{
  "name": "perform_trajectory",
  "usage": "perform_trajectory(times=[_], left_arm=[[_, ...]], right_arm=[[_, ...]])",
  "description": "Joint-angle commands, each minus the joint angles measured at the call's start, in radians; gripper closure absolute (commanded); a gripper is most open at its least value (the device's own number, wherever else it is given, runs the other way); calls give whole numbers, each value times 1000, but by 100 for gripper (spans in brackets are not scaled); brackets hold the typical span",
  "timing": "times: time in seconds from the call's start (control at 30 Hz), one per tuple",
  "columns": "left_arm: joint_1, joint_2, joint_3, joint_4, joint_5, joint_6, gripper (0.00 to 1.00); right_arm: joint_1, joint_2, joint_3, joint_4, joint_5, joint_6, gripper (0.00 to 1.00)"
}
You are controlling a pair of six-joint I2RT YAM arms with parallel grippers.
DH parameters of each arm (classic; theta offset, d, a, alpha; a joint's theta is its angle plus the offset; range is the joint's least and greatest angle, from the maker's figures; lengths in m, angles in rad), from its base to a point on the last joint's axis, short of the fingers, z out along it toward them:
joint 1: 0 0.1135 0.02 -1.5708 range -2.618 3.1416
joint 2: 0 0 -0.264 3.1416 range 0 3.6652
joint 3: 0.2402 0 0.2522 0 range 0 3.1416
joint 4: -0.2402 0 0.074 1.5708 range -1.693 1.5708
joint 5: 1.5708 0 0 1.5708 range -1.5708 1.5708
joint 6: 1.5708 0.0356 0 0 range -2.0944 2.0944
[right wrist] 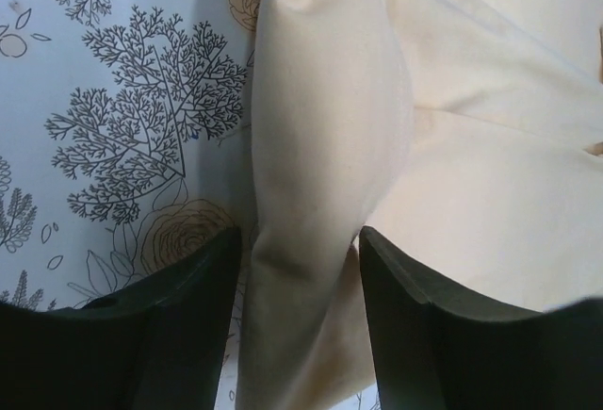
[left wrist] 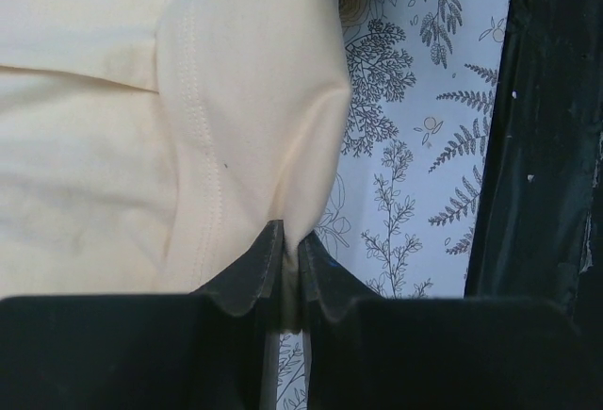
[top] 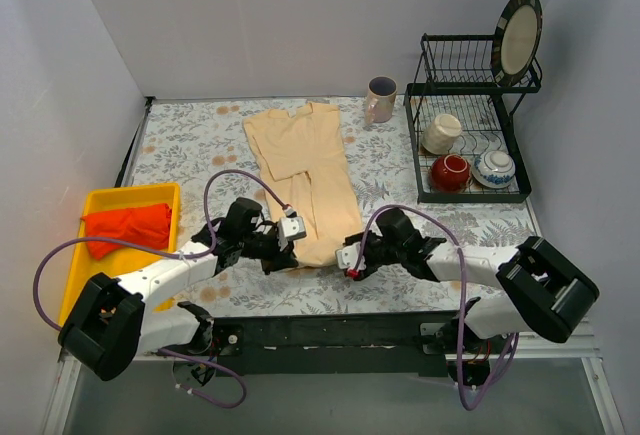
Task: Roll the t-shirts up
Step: Roll the T-shirt to the center of the board.
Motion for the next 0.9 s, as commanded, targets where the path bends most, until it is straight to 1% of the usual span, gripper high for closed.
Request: perform_trajectory(times=[0.0, 0.07, 0.1, 0.17, 0.2, 0.23, 0.27, 0.3, 0.33, 0.43, 0.47, 0.5, 0.53, 0.57, 0.6, 0.63, 0.67, 0.73, 0.77, 0.83, 0.87], left_arm=[[11, -14, -8, -6, 25, 4, 100], [23, -21, -15, -11, 19, 4, 100], [29, -24, -14, -15, 19, 3, 100], [44, -30, -6, -49, 31, 7, 100], [47, -37, -3, -64, 39, 14, 100], [52, -43, 3, -81, 42, 24, 100], [55, -47, 17, -119, 51, 30, 100], [60, -58, 23, -136, 53, 32, 100], [75, -63, 31, -156, 62, 34, 100], [116, -37, 87, -279, 135, 76, 100], [127, -20, 107, -372, 159, 124, 100], [135, 6, 153, -434, 192, 183, 100], [149, 50, 172, -474, 197, 207, 100], [162, 78, 189, -506, 199, 211, 100], [179, 103, 209, -558, 208, 269, 100], [214, 127, 245, -583, 229, 293, 100], [230, 188, 270, -639, 241, 325, 100], [264, 259, 343, -693, 263, 398, 100], [276, 323, 368, -750, 268, 423, 100], [303, 391, 437, -794, 281, 473, 100], [314, 443, 455, -828, 288, 487, 100]], right_arm=[[14, 74, 55, 45, 14, -17, 47], [12, 99, 118, -3, 23, -16, 57], [12, 111, 138, -81, 30, -19, 70], [-9, 112, 180, -168, 14, -20, 77], [-15, 107, 227, -219, 1, -20, 83], [-24, 105, 264, -356, -37, -20, 84], [-43, 110, 298, -427, -59, -19, 85], [-50, 130, 380, -498, -85, -20, 85], [-57, 145, 420, -673, -131, -31, 85], [-83, 229, 555, -885, -185, -62, 87], [-101, 249, 583, -992, -197, -74, 87], [-107, 288, 608, -1034, -200, -95, 89], [-115, 306, 643, -1064, -207, -100, 89], [-126, 323, 663, -1136, -210, -115, 89], [-129, 360, 681, -1158, -208, -129, 91], [-135, 374, 713, -1177, -210, -131, 92], [-144, 388, 729, -1190, -211, -134, 92], [-153, 437, 767, -1233, -220, -131, 92], [-168, 458, 816, -1249, -226, -120, 92], [-185, 530, 873, -1313, -262, -109, 92], [-199, 580, 937, -1342, -271, -109, 93]])
